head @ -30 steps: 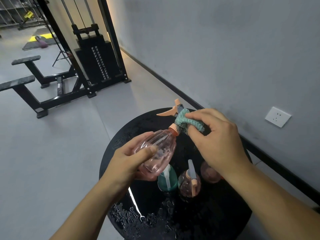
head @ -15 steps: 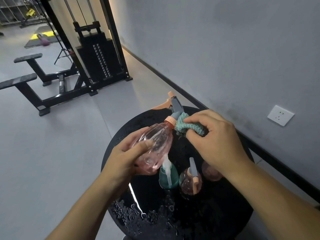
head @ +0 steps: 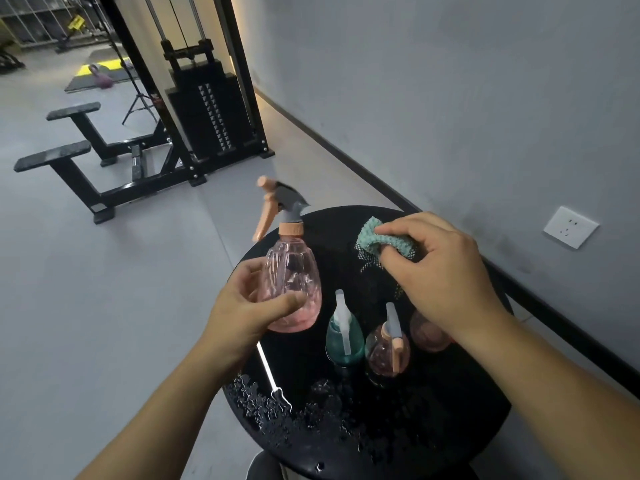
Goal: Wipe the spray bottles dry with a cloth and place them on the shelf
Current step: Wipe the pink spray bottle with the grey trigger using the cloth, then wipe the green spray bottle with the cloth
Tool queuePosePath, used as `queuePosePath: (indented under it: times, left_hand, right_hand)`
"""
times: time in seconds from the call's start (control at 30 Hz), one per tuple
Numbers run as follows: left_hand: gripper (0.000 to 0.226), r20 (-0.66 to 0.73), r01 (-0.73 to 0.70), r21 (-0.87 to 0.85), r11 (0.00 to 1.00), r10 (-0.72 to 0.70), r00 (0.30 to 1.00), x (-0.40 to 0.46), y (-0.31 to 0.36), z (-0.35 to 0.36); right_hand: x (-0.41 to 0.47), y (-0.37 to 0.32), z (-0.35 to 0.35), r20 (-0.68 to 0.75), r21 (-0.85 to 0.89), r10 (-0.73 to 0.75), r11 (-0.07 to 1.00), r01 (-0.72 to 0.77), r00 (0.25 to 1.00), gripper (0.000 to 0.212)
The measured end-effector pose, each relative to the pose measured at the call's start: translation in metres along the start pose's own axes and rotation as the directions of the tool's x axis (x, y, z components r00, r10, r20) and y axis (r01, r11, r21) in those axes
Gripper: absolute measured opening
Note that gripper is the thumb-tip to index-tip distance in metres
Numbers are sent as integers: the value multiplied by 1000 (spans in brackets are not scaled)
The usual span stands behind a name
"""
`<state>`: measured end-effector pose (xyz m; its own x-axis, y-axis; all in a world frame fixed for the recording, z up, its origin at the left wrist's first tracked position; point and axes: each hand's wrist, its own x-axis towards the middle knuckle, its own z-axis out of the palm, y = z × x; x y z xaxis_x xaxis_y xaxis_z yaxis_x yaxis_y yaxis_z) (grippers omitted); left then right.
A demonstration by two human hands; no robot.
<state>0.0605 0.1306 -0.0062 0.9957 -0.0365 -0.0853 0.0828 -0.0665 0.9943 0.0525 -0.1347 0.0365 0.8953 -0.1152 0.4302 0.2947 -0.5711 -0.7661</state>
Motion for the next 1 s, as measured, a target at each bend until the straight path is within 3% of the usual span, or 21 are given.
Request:
queuePosePath:
  times: [0.2, 0.3, 0.4, 0.67, 1.0]
  left_hand:
    - [74, -54, -1, 288, 958, 17, 998, -6, -21, -12]
    - [61, -10, -1, 401, 916, 5, 1000, -5, -40, -19]
    - [65, -27, 30, 493, 870, -20, 999, -7, -54, -23]
    - [57, -45, 121, 586, 801, -116, 992, -1, -88, -25]
    - [71, -59, 163, 578, 800, -158, 986, 14, -118, -24]
  right_hand:
    - [-6, 2, 7, 41, -25, 26, 999, -25, 999, 25]
    - [-7, 3, 11, 76, -46, 37, 998, -33, 996, 25]
    - [-9, 2, 16, 93, -50, 41, 998, -36, 995, 25]
    - [-6, 2, 28, 111, -50, 39, 998, -33, 993, 26]
    - [-2, 11, 30, 109, -53, 54, 997, -48, 993, 27]
